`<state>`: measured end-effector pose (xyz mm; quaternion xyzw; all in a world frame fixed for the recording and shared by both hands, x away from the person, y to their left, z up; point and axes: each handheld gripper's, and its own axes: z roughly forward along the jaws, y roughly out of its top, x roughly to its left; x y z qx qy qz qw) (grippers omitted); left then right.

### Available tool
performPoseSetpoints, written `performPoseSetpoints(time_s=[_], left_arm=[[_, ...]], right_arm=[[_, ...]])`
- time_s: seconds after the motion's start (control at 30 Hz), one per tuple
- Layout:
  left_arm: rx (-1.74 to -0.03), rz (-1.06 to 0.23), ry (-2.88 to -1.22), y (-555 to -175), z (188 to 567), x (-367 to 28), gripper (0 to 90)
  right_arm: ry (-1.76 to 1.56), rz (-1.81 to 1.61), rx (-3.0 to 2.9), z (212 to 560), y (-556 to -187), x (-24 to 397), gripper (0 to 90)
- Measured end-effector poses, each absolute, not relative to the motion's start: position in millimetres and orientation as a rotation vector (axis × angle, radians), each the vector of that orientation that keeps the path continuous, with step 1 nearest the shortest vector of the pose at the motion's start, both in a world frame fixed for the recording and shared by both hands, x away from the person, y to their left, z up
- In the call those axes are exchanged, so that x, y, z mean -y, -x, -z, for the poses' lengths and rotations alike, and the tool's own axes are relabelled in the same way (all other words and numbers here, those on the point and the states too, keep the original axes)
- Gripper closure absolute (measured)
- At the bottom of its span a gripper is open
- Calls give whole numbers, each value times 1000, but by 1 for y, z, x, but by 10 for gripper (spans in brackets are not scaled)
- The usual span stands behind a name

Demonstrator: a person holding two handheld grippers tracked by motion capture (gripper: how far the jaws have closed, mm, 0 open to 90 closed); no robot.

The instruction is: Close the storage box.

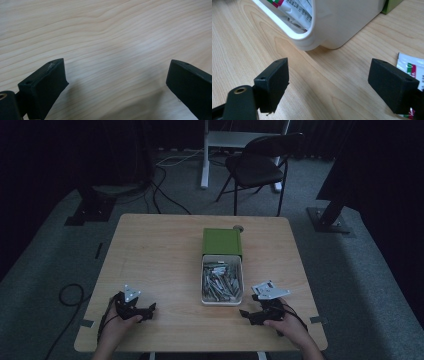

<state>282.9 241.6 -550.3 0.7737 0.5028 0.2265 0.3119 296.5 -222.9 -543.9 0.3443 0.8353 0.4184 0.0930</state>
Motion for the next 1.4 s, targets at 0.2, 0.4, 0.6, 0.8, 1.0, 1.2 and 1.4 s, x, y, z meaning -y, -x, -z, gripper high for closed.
performPoseSetpoints(time_s=[0.2,0.4,0.6,0.8,1.0,1.2,1.4], left_arm=[[-1220,-570,-2061,-281,545,-215,35],[-1115,-503,-2070,-277,540,-194,35],[-1059,-465,-2071,-276,536,-182,47],[-997,-436,-2033,-276,529,-170,47],[-929,-432,-2039,-276,521,-159,47],[-890,-413,-2031,-278,517,-149,46],[-847,-418,-2020,-280,514,-138,41]], right_arm=[[-1026,-1259,-2463,541,-297,226,168],[-1027,-1281,-2446,535,-297,229,168],[-1029,-1302,-2441,530,-297,230,168],[-1021,-1330,-2428,524,-298,229,148],[-1009,-1347,-2413,519,-300,230,147],[-1007,-1364,-2394,514,-302,230,139],[-1005,-1388,-2382,510,-303,229,139]])
